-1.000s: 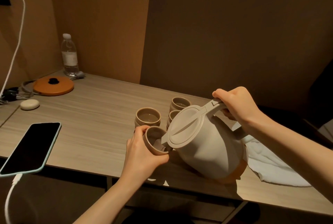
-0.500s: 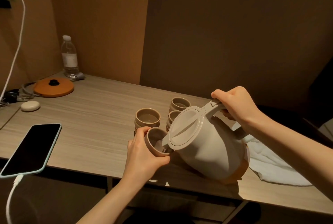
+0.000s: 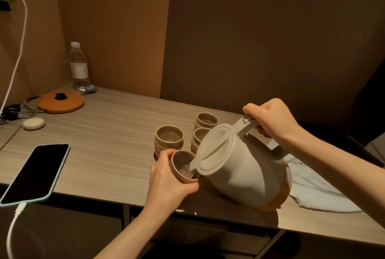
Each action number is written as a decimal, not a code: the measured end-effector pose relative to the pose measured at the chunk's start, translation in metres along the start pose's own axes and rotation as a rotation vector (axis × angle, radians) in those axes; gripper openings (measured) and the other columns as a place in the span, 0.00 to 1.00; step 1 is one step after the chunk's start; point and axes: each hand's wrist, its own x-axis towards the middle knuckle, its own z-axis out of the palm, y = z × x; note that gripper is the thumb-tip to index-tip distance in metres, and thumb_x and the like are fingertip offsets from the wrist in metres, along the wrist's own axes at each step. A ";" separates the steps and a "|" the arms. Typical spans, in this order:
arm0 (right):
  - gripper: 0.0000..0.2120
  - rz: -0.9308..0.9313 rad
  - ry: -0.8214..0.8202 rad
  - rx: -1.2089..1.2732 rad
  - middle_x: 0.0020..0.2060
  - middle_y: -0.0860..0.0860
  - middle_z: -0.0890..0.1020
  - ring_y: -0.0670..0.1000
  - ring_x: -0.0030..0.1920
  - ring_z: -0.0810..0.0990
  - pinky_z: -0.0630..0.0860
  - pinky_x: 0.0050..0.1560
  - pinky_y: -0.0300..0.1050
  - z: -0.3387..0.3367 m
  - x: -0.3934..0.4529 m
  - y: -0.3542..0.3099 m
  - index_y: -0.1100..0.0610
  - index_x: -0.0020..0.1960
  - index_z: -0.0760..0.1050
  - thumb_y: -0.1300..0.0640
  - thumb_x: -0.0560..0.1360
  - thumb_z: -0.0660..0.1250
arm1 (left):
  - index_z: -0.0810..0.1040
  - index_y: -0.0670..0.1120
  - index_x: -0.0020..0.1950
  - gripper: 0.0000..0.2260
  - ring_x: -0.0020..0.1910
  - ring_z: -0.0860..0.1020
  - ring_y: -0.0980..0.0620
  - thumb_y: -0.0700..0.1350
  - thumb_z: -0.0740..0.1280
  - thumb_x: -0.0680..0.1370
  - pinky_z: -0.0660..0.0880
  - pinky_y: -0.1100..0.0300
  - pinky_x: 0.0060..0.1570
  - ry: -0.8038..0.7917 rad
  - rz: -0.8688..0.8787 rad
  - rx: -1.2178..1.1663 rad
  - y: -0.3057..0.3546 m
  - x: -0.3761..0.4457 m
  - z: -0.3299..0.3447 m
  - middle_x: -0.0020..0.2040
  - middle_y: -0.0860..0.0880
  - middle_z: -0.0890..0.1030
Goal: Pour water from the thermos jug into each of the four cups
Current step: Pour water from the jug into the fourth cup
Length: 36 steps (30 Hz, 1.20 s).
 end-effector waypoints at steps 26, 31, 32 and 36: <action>0.23 -0.056 0.000 -0.114 0.22 0.58 0.74 0.51 0.25 0.71 0.74 0.36 0.49 -0.004 -0.003 -0.013 0.59 0.22 0.74 0.52 0.75 0.64 | 0.69 0.61 0.60 0.37 0.58 0.74 0.53 0.53 0.77 0.53 0.76 0.52 0.56 -0.027 -0.026 -0.067 0.002 -0.004 0.003 0.55 0.59 0.77; 0.23 -0.050 -0.002 -0.128 0.24 0.61 0.75 0.52 0.26 0.72 0.75 0.36 0.51 -0.005 -0.005 -0.015 0.65 0.27 0.78 0.51 0.75 0.64 | 0.69 0.61 0.58 0.36 0.57 0.75 0.54 0.53 0.76 0.52 0.76 0.51 0.56 -0.020 -0.052 -0.091 0.003 -0.005 0.003 0.54 0.60 0.78; 0.23 -0.050 -0.002 -0.129 0.25 0.61 0.75 0.52 0.26 0.72 0.75 0.36 0.51 -0.005 -0.005 -0.015 0.67 0.28 0.78 0.51 0.75 0.64 | 0.69 0.61 0.58 0.36 0.57 0.76 0.54 0.53 0.76 0.52 0.76 0.51 0.56 -0.016 -0.054 -0.095 0.003 -0.005 0.003 0.54 0.60 0.78; 0.24 -0.049 -0.007 -0.140 0.24 0.60 0.74 0.52 0.26 0.71 0.74 0.36 0.51 -0.006 -0.006 -0.016 0.67 0.28 0.78 0.51 0.75 0.64 | 0.70 0.62 0.58 0.36 0.57 0.76 0.53 0.52 0.77 0.52 0.76 0.51 0.56 -0.009 -0.066 -0.106 0.003 -0.006 0.003 0.54 0.59 0.78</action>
